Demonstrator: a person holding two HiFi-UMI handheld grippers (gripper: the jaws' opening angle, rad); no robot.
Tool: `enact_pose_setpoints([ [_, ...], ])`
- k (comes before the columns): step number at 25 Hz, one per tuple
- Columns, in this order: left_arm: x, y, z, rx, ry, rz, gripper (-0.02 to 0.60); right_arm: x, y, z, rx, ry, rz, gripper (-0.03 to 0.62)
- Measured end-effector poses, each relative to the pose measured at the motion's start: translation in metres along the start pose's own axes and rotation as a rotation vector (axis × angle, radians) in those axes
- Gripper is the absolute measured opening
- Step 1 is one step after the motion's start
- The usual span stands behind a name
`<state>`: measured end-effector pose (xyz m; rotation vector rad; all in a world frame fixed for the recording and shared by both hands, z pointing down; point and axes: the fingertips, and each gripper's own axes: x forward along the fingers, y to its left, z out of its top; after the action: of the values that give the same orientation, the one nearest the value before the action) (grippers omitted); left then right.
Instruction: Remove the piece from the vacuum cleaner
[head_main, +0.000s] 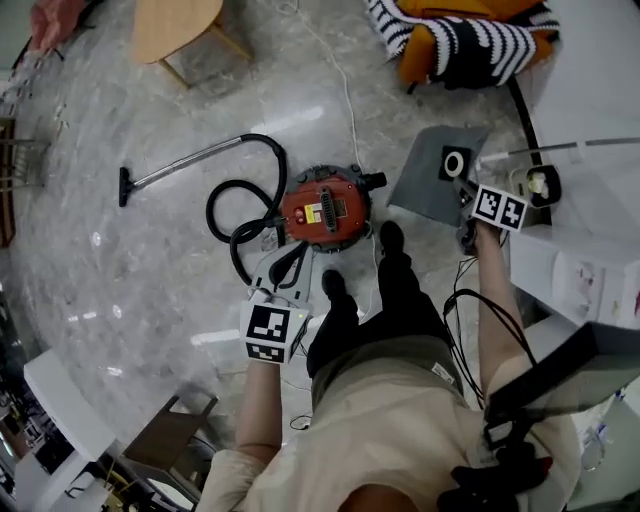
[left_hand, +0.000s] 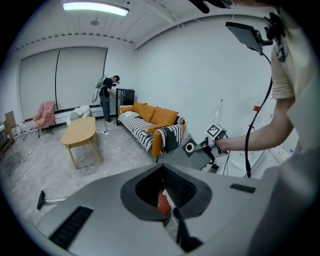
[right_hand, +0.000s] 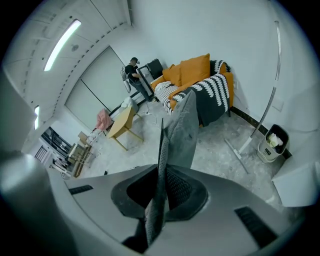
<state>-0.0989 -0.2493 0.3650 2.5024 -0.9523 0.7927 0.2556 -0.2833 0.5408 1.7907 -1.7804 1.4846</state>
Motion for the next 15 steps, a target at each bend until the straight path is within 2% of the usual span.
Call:
enact_pose_setpoints([
  [10, -0.04, 0.009, 0.016, -0.025, -0.016, 0.033, -0.003, -0.022, 0.053, 0.008, -0.061, -0.012, 0.068, 0.026],
  [15, -0.066, 0.013, 0.042, 0.006, -0.03, 0.045, -0.003, -0.038, 0.097, 0.024, -0.06, -0.054, 0.138, 0.025],
])
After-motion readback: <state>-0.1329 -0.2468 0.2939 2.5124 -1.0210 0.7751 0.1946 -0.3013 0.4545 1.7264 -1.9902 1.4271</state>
